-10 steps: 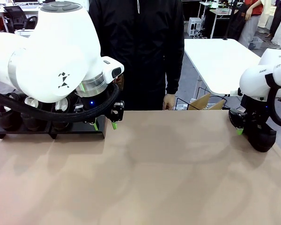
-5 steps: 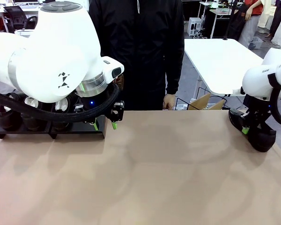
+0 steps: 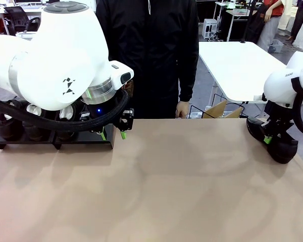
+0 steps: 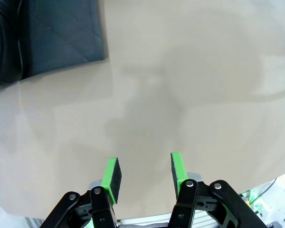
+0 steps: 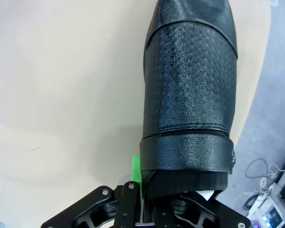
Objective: Organize the shoes by placing them on the stand.
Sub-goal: Pick up one Shoe and place it in the middle of the table.
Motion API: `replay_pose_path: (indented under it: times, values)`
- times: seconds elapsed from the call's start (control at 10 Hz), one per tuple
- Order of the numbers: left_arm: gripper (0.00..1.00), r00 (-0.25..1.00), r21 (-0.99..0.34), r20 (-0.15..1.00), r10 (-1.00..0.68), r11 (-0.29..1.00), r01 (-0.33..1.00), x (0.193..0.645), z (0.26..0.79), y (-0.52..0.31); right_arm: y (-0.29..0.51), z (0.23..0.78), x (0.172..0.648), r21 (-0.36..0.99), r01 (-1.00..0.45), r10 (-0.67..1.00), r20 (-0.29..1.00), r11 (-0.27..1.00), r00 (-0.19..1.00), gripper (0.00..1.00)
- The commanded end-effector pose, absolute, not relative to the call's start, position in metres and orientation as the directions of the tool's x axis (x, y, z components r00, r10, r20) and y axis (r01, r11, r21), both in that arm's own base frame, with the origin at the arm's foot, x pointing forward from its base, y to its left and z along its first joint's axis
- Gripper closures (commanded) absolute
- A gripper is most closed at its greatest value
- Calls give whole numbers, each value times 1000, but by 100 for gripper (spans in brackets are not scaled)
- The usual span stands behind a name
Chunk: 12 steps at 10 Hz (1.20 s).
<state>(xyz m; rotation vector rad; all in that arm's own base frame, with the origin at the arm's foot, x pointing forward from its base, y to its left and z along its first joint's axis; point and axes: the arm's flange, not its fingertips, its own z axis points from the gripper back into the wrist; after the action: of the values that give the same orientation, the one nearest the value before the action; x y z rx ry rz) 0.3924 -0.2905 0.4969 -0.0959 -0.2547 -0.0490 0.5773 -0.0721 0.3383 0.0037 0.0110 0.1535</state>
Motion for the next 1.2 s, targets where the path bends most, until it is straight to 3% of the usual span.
replay_pose_path:
  times: [0.0, 0.3, 0.5, 0.6, 1.0, 1.1]
  values:
    - [43, 965, -80, 258, -41, 995, 64, 392, 497, -288, -57, 374, 554, 75, -62, 59, 37, 995, 998, 100]
    - [43, 965, -80, 258, -41, 995, 64, 392, 497, -288, 13, 424, 488, 157, -28, 12, 100, 987, 995, 100]
    - [43, 965, -80, 258, -41, 995, 64, 392, 497, -288, 55, 426, 444, 154, -142, 132, 72, 978, 989, 100]
    - [43, 965, -80, 258, -41, 995, 64, 392, 497, -288, 19, 426, 490, 147, -65, 53, 85, 987, 995, 100]
    - [43, 965, -80, 258, -41, 995, 64, 392, 497, -288, 27, 420, 472, 152, -66, 57, 65, 986, 996, 100]
    - [43, 965, -80, 258, -41, 995, 64, 392, 497, -288, 51, 422, 465, 78, 102, -106, 51, 992, 993, 100]
